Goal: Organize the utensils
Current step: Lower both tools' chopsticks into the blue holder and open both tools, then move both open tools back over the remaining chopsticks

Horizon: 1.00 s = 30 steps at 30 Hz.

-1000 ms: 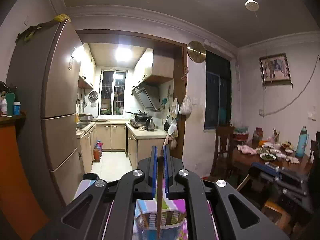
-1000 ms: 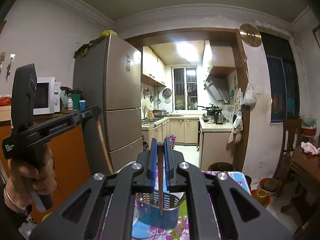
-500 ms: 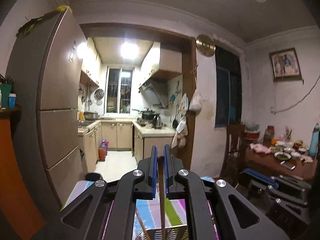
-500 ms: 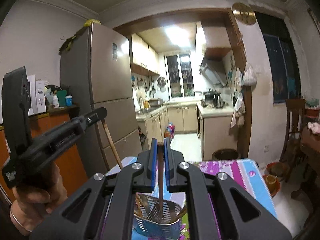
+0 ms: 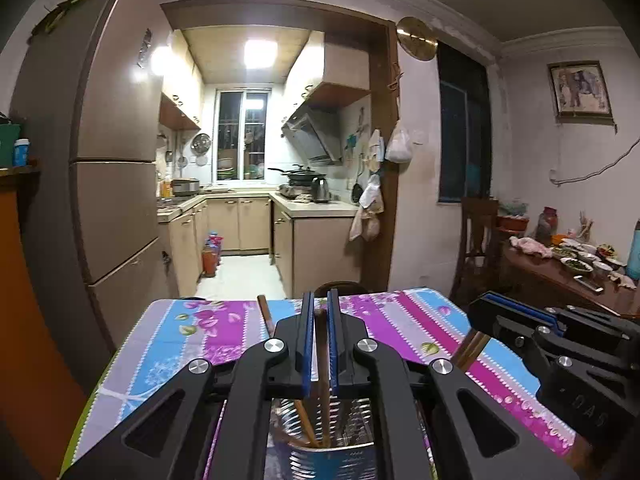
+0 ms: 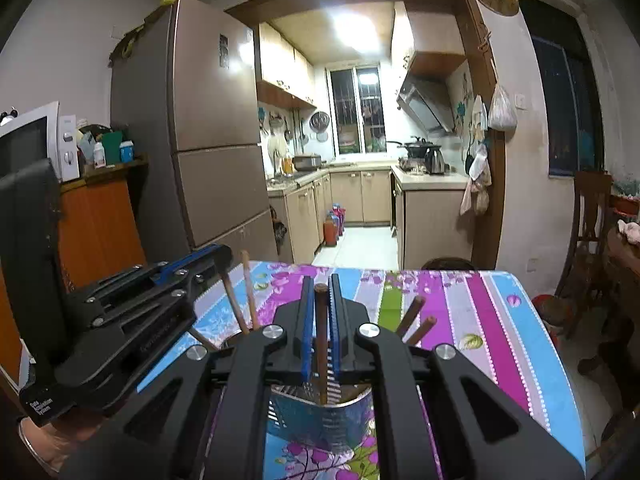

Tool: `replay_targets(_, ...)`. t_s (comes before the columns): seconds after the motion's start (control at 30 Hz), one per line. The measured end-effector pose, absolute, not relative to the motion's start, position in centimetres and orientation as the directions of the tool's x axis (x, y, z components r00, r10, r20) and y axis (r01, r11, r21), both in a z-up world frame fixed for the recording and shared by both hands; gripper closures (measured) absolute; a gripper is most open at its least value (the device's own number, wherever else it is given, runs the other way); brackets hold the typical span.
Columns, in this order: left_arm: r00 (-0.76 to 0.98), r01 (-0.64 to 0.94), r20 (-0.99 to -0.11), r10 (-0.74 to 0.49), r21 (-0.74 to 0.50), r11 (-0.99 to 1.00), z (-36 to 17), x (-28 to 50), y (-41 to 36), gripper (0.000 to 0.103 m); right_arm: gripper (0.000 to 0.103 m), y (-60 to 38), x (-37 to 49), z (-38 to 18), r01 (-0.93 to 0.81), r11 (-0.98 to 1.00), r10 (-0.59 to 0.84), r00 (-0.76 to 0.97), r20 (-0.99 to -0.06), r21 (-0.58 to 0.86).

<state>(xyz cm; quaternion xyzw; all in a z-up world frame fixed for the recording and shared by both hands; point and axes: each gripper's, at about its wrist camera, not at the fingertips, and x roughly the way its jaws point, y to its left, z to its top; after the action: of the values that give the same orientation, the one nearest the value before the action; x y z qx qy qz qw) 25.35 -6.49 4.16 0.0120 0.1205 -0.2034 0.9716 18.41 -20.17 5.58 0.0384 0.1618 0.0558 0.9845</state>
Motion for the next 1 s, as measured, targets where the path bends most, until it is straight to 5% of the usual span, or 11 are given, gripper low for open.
replay_targets(0.23,0.921,0.363,-0.113,-0.373,-0.104,0.926,8.9,22.2,-2.0,0.093,0.086,-22.4,13.9,9.8,-0.082,0.991,0.102,0.975,-0.199,0.106)
replay_targets(0.5,0.949,0.304,0.075,-0.305,0.018,0.952,13.1,9.7,4.5,0.058,0.086,-26.2,1.9,13.0,-0.039,0.999,0.042,0.995,-0.095,0.026)
replay_targets(0.6,0.953,0.293,0.052,-0.299,0.1,0.951,11.1,5.0,5.9,0.044,0.075,-26.9,-2.9,11.8,-0.013,1.0,0.011,0.995,-0.094,-0.026)
replay_targets(0.7,0.96,0.274,0.006,-0.28,0.178,0.945,8.0,1.4,6.9,0.041,0.075,-27.0,-8.0,9.1,0.053,0.992,-0.067,0.991,-0.12,-0.117)
replay_targets(1.0,0.939,0.279,-0.266,-0.217,0.221,0.935,-3.9,-4.5,10.8,0.039,0.075,-25.6,-14.1,-1.9,0.114,0.979,-0.169,0.92,-0.354,-0.171)
